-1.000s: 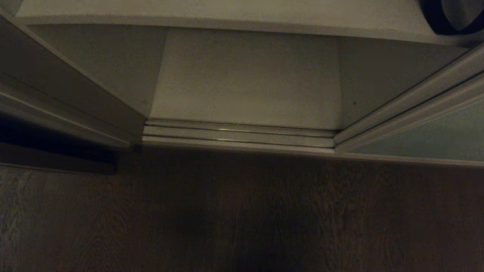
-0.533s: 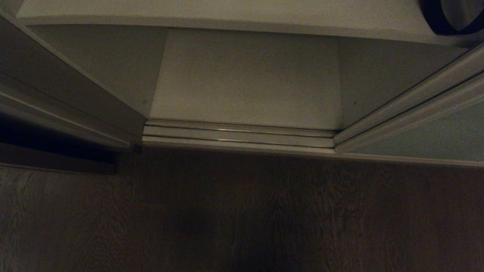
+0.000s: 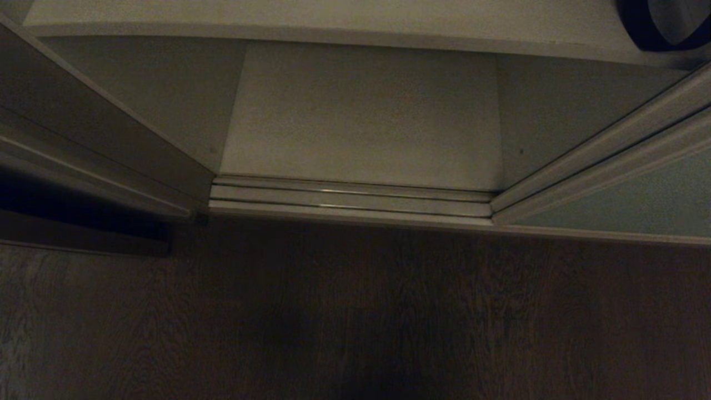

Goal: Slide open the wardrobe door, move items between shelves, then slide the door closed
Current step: Close the door

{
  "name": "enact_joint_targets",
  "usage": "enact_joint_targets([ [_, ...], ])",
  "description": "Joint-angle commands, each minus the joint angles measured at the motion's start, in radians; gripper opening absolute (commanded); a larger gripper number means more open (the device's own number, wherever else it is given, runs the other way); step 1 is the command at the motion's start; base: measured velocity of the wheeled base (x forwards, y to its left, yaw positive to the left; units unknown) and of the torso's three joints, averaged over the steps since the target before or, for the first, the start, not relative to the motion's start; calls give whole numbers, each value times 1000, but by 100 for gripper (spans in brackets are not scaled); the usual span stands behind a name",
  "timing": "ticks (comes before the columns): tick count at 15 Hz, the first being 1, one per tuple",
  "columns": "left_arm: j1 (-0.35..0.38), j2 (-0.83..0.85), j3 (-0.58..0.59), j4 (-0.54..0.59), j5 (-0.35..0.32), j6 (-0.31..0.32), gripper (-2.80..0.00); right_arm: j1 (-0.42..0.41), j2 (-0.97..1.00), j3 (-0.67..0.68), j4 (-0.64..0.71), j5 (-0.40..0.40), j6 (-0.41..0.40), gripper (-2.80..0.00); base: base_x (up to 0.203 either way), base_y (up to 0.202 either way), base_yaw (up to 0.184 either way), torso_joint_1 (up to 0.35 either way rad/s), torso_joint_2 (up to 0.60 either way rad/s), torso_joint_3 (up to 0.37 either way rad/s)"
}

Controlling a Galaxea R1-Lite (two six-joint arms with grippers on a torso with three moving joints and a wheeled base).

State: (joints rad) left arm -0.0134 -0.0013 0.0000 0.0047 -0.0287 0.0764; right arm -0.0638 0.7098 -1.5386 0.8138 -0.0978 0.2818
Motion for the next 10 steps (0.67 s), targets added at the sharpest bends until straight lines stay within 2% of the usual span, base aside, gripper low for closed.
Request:
enact_joint_targets([
  [1, 0, 1, 0, 0, 0, 0, -280, 2, 11, -35, 0, 129, 39, -280, 0, 0, 0, 0, 0, 0],
  [3, 0, 1, 0, 0, 0, 0, -280, 30, -13, -23, -21, 168, 50, -280, 0, 0, 0, 0, 0, 0],
  [8, 0, 1, 0, 0, 0, 0, -280, 95, 4, 49, -256, 155, 77, -280, 0, 0, 0, 0, 0, 0],
  [10, 0, 1, 0, 0, 0, 0, -280, 117, 22, 53, -291, 152, 84, -280, 0, 0, 0, 0, 0, 0],
])
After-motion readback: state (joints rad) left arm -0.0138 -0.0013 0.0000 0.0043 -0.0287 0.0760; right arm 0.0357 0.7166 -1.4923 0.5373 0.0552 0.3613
